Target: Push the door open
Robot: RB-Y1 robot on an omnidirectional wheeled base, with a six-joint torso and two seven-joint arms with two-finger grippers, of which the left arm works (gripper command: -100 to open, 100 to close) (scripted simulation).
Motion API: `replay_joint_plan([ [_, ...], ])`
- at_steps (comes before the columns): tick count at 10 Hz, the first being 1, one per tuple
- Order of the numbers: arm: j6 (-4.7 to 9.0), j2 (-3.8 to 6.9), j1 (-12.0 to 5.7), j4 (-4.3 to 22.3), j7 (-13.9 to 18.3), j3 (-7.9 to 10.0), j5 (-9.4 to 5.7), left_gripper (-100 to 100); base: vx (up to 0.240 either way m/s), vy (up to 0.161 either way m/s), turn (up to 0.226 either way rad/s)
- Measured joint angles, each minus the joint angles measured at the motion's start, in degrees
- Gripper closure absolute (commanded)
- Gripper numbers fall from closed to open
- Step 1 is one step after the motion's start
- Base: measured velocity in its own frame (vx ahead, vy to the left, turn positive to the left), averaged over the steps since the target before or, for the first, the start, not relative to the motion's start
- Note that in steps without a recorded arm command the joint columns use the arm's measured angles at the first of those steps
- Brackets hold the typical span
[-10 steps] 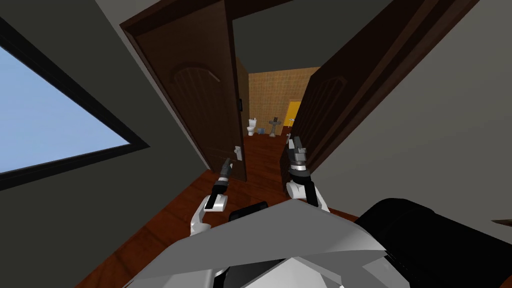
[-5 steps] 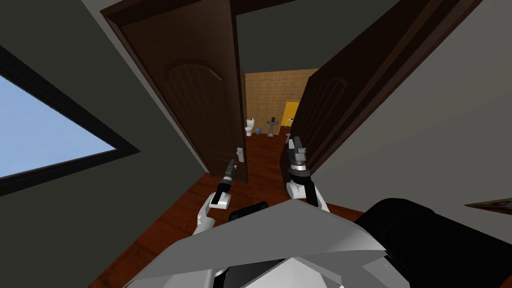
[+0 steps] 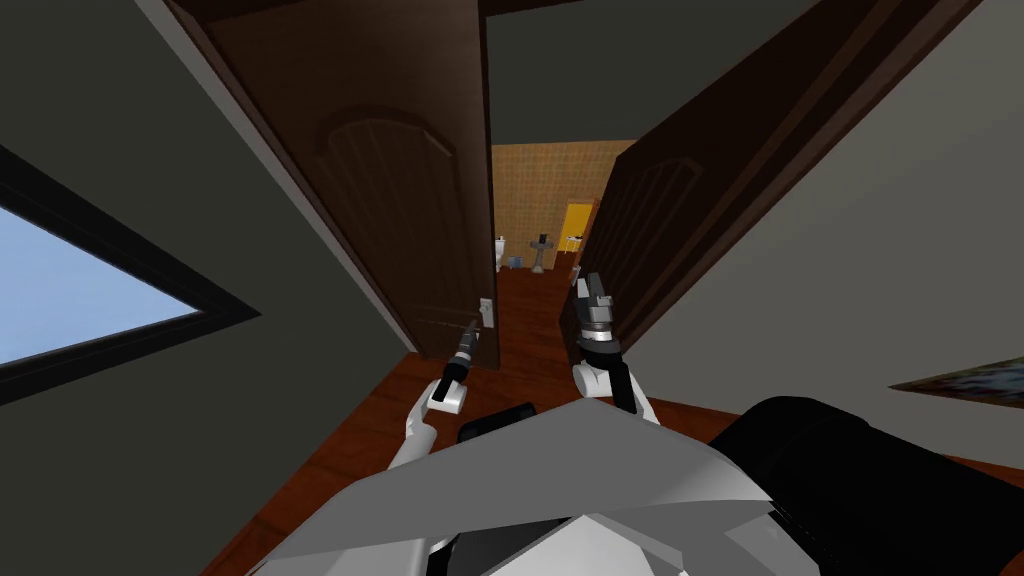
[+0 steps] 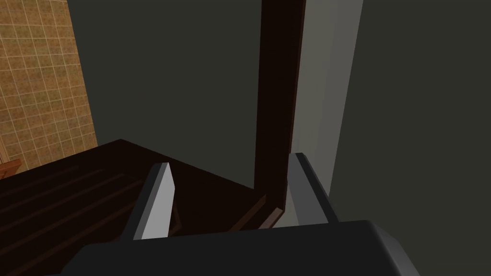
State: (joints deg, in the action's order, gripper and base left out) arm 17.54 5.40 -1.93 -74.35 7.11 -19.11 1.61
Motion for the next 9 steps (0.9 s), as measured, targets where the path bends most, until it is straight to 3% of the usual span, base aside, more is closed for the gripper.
replay_joint_plan([
  [2, -0.49, 0.14, -0.94, 1.32, 0.38, -0.56, -0.11, -100, 0.068, 0.035, -0.027],
  [9, 0.3, -0.68, -2.18, 3.76, 0.01, 0.78, -0.3, -100, 0.192, -0.064, -0.029],
])
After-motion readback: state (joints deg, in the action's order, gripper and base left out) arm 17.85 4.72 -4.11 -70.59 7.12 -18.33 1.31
